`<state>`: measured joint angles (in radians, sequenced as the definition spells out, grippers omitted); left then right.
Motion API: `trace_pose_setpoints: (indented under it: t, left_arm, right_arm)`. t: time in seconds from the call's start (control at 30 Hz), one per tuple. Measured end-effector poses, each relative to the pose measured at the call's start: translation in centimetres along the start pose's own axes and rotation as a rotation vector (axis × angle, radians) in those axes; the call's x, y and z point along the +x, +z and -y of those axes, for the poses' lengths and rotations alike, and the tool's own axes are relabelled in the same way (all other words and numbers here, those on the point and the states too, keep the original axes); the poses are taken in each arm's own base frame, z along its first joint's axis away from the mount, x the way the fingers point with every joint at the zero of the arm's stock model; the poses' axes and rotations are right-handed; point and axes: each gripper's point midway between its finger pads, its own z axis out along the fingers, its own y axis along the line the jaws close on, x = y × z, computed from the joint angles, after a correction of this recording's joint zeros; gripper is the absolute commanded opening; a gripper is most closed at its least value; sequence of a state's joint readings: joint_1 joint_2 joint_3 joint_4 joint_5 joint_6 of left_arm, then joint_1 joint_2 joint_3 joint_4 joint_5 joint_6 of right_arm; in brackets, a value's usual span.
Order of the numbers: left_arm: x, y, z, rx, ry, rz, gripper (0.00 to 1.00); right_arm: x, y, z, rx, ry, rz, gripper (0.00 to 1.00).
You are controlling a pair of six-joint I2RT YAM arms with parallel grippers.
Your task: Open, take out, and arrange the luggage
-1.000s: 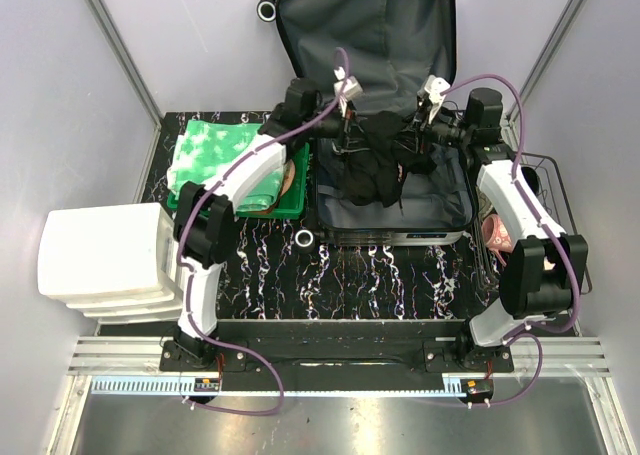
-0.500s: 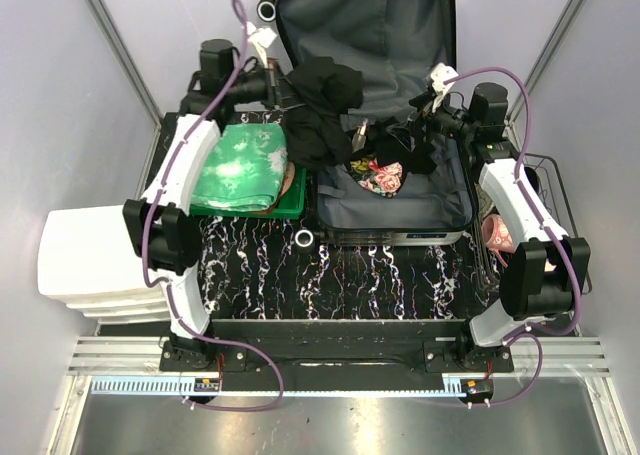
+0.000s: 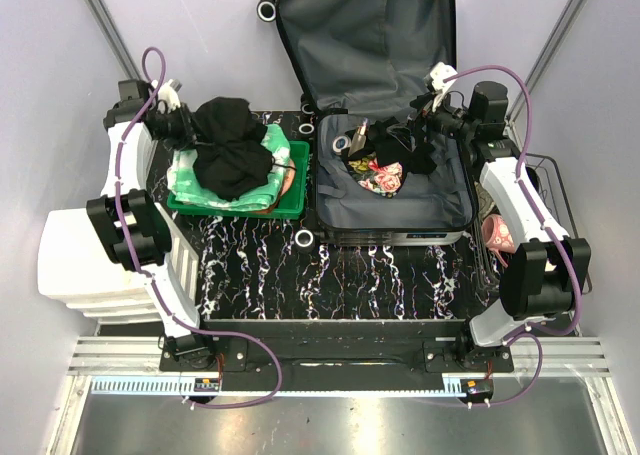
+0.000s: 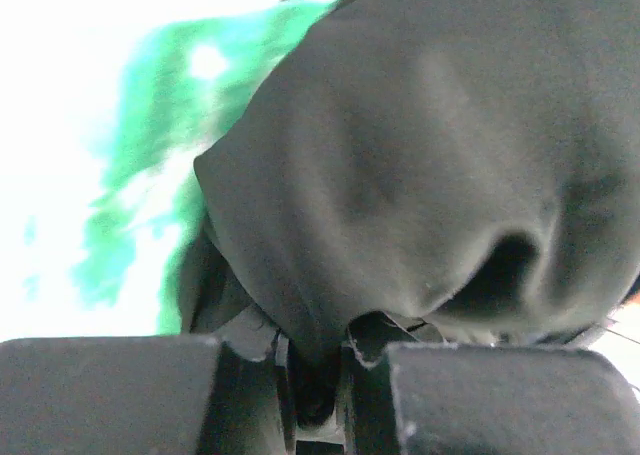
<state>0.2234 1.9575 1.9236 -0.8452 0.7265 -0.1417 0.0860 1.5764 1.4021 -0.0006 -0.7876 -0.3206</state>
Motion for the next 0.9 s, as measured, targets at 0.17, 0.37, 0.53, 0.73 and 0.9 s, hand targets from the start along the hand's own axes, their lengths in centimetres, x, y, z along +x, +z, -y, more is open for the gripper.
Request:
trace_pose_setpoints:
  t: [0.17, 0.37, 0.53, 0.73, 0.9]
  left_arm:
    - [2.2, -0.2, -6.8, -0.201, -0.020, -0.090, 0.45]
    - [1.3, -1.8, -8.6, -0.352, 0.091, -0.108, 0.71]
    - [-1.8, -3.3, -7.2, -0.351, 0.215, -0.039, 0.99]
    - [-5.9, -6.1, -2.7, -0.362, 0.427, 0.087, 0.99]
    - [-8.3, -9.7, 3.6, -0.337, 0.593, 0.229, 0.99]
  right_arm:
    - [-0.3, -0.1, -0.2, -0.008, 0.007, -0.005, 1.00]
    - [0.3, -0.1, -0.4, -0.020, 0.027, -0.023, 1.00]
    - [0.6, 0.0, -0.4, -0.027, 0.044, -0.045, 1.00]
    - [1.0, 1.1, 2.8, 0.047, 0.062, -0.138, 0.96]
    - [5.7, 3.0, 6.6, 0.112, 0.067, -0.301, 0.90]
